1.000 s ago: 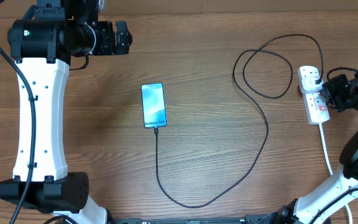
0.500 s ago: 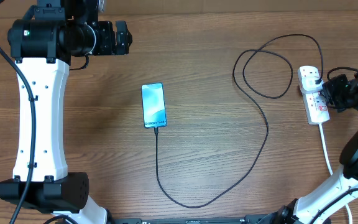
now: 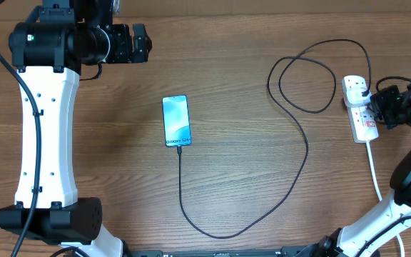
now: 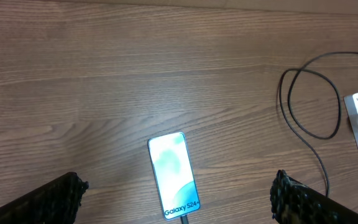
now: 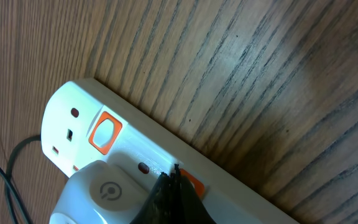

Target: Plug charger to phone and switch on socket

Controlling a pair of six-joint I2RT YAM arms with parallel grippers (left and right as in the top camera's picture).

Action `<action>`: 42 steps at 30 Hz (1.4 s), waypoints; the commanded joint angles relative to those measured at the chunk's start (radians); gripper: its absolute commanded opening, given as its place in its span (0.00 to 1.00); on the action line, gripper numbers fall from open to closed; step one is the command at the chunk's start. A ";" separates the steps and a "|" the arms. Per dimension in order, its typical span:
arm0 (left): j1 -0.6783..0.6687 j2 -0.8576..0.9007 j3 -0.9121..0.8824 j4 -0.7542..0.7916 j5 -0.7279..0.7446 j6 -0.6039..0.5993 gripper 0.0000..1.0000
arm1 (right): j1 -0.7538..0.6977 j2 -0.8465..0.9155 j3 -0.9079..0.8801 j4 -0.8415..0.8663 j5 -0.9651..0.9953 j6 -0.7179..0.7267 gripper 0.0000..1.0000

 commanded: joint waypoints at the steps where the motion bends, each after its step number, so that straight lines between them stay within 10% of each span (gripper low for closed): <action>1: 0.005 -0.009 0.008 0.001 0.008 0.015 1.00 | 0.053 0.034 -0.039 -0.043 -0.098 0.009 0.04; 42: 0.005 -0.009 0.008 0.002 0.008 0.015 0.99 | 0.048 0.034 -0.039 -0.015 -0.020 0.265 0.04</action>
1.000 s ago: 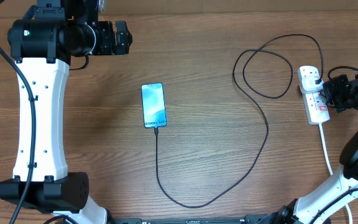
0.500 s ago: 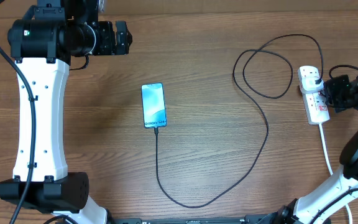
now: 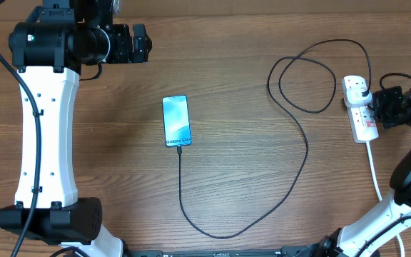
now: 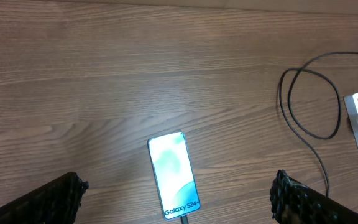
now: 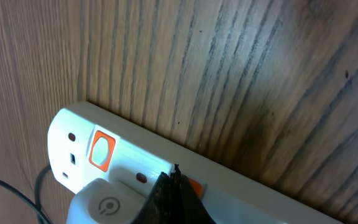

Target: Plug charger to phone and switch on socket

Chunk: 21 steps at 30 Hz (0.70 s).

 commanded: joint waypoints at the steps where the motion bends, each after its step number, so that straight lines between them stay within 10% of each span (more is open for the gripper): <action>1: 0.005 -0.009 0.008 0.001 0.008 0.015 1.00 | 0.048 0.034 -0.039 -0.022 -0.035 0.032 0.04; 21: 0.005 -0.009 0.008 0.001 0.008 0.015 1.00 | 0.017 0.033 -0.038 -0.045 -0.035 -0.521 0.04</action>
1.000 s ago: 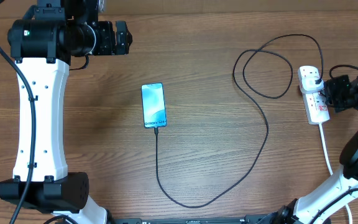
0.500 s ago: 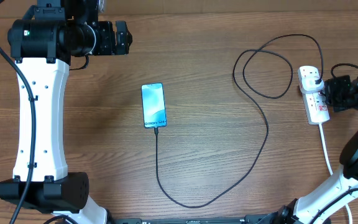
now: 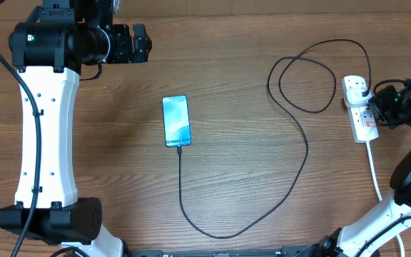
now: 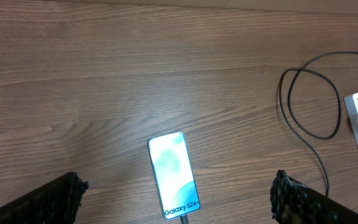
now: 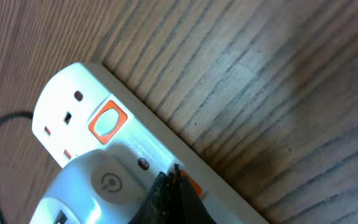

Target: Plug charger to phone and switch on socket

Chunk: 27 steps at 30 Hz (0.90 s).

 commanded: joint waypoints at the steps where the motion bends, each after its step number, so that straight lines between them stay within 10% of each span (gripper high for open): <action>1: 0.005 -0.009 0.008 0.001 0.008 0.015 1.00 | 0.018 0.033 -0.038 -0.040 -0.029 -0.092 0.04; 27: 0.005 -0.009 0.008 0.001 0.008 0.015 0.99 | -0.038 0.032 -0.037 -0.073 0.006 -0.020 0.04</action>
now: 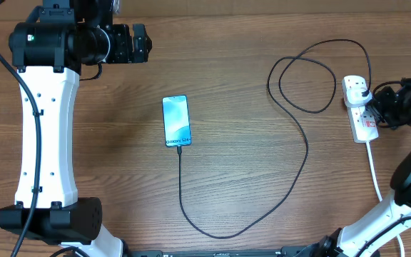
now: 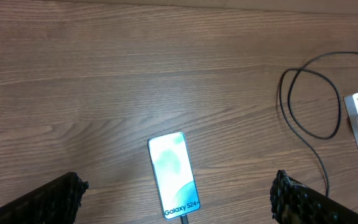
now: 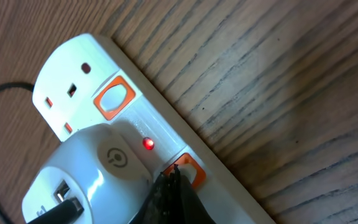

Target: Plug charger to phone and switch on socket

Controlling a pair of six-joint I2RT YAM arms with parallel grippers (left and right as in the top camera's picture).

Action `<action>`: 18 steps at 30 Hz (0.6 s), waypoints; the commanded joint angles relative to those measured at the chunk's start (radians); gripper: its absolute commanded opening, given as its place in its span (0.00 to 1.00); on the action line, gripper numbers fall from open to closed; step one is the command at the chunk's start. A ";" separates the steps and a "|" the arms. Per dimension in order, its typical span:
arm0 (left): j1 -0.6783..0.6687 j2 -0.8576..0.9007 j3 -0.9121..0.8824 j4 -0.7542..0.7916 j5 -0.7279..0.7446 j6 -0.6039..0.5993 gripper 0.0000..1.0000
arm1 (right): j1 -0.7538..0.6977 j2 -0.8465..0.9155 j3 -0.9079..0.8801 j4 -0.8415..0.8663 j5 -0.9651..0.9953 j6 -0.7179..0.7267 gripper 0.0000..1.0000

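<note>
A phone (image 1: 176, 121) with a lit blue screen lies mid-table, a black cable (image 1: 307, 153) plugged into its near end; the left wrist view shows the phone (image 2: 173, 174) too. The cable runs to a white charger (image 3: 82, 171) in a white power strip (image 1: 359, 108) at the right edge. My right gripper (image 3: 174, 169) is shut, its tip on the orange switch (image 3: 189, 168) beside the charger. A red lamp (image 3: 148, 144) glows on the strip. My left gripper (image 2: 176, 199) hangs open high above the phone.
A second orange switch (image 3: 115, 98) and a free socket sit at the strip's far end. The strip's white lead (image 1: 373, 170) runs toward the table's near edge. The black cable loops (image 1: 311, 75) left of the strip.
The red lamp on the strip, dark before, now glows. My shut right gripper's tip rests on the orange switch next to the charger. The left arm is unmoved.
Throughout, the phone lay plugged into the cable and my left gripper hung open above it. My shut right gripper stayed at the switch beside the charger, shifting slightly between moments with the lamp dark. Now the lamp is lit.
</note>
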 commanded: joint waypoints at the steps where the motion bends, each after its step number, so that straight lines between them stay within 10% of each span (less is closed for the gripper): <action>1: 0.005 -0.009 0.008 0.001 0.008 0.015 1.00 | -0.034 0.036 -0.043 -0.021 0.030 0.074 0.04; 18: 0.005 -0.009 0.008 0.001 0.008 0.015 1.00 | -0.117 -0.025 -0.042 0.097 -0.212 0.008 0.04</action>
